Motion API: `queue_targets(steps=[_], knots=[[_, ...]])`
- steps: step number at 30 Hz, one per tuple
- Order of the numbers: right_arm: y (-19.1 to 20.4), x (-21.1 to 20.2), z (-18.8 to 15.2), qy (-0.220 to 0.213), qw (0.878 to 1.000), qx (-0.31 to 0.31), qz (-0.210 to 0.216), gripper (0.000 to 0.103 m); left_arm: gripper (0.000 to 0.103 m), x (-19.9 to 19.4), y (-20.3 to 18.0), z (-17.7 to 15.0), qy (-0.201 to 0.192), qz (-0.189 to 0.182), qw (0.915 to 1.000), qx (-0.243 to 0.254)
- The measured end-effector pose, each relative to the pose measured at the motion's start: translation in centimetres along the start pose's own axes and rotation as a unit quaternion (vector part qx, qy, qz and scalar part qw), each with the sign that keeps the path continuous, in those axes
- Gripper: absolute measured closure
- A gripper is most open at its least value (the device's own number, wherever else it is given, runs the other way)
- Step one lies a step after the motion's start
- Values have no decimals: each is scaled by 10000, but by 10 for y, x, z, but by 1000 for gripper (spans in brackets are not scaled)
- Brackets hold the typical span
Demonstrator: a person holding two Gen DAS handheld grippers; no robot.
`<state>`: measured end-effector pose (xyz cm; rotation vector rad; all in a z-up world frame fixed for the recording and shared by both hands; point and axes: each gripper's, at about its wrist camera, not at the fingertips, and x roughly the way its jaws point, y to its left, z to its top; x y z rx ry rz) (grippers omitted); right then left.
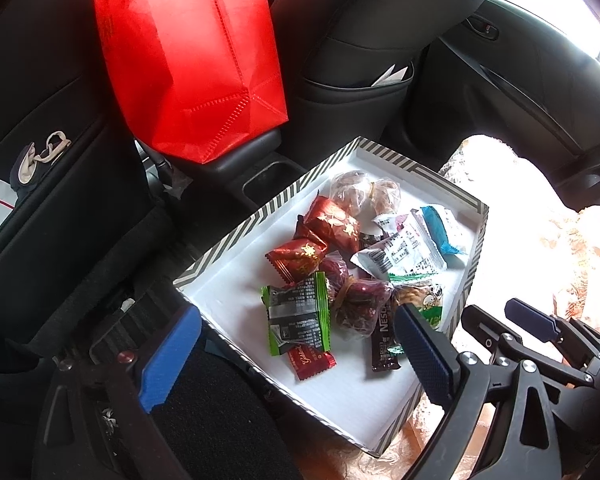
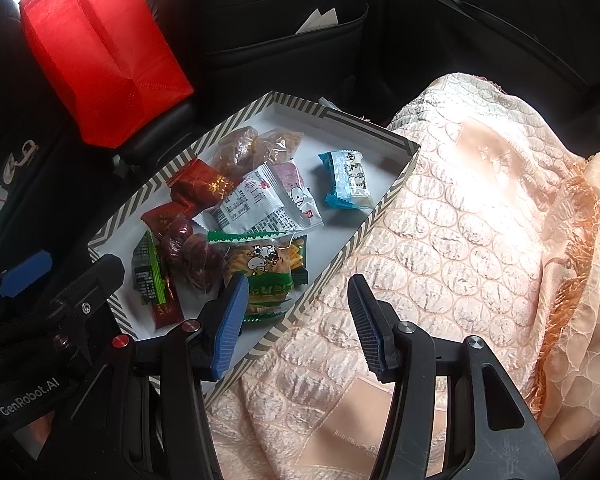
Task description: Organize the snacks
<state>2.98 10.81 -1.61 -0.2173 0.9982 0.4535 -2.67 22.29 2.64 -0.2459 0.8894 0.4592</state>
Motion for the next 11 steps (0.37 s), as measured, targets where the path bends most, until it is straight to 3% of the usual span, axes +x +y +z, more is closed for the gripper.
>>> queue_targets(steps=[11], knots=[[-1,2,-1,43,10000,-34,28,51,4,-3,-3,0,-109,64,9999,34]])
